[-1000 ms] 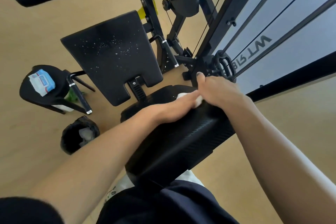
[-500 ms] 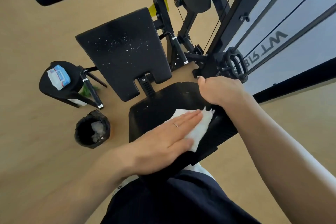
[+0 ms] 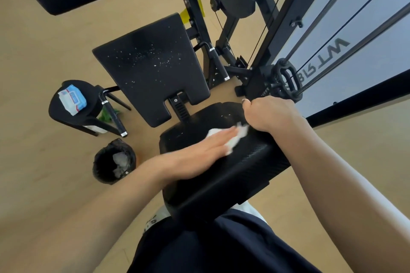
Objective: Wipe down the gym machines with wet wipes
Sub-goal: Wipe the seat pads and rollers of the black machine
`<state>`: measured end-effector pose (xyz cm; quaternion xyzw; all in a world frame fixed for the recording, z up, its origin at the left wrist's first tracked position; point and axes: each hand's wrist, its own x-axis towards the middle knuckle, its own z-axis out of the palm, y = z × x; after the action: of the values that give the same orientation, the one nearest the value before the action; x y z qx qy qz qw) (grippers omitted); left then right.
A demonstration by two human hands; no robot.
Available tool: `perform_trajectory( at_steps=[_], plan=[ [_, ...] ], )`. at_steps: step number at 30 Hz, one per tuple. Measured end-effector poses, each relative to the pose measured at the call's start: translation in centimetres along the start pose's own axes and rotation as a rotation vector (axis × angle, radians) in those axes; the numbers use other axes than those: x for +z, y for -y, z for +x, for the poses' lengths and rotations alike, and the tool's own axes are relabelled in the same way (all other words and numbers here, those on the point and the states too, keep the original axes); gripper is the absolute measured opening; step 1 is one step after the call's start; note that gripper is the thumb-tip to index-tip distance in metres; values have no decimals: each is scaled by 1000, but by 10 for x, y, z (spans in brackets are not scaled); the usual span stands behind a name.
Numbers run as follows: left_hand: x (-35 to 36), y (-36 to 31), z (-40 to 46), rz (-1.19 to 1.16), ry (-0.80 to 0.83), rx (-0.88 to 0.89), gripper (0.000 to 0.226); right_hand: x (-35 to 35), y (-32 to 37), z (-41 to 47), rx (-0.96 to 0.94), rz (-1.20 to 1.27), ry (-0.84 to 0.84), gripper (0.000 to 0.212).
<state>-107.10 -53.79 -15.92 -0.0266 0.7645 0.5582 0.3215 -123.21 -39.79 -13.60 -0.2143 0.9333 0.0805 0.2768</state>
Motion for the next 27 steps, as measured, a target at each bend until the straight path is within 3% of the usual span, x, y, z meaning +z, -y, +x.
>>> perform_trajectory(
  at_steps=[3,7,9,12,14,18,20,23,27],
  plan=[
    [4,-49,33,6,96,66,55,1,-1,4,28,32,-19,64],
    [-12,-1,24,-58,51,2,46,2,0,6,51,91,-6,65],
    [-25,32,1,-142,-3,-165,36,2,1,6,68,109,2,68],
    [-38,59,-9,-146,-47,-361,54,2,0,6,74,118,1,68],
    [-34,34,21,-174,-71,-304,56,1,-2,5,75,125,-7,67],
    [-9,-34,97,-202,48,-42,29,3,-10,13,91,197,-47,62],
    [-11,-40,122,-170,72,-53,35,3,-11,14,74,223,-91,55],
    [-28,-2,127,-133,13,-113,52,3,-7,9,66,282,-94,37],
    [-53,100,70,-113,-118,-444,61,-1,-3,8,44,122,53,59]
  ],
)
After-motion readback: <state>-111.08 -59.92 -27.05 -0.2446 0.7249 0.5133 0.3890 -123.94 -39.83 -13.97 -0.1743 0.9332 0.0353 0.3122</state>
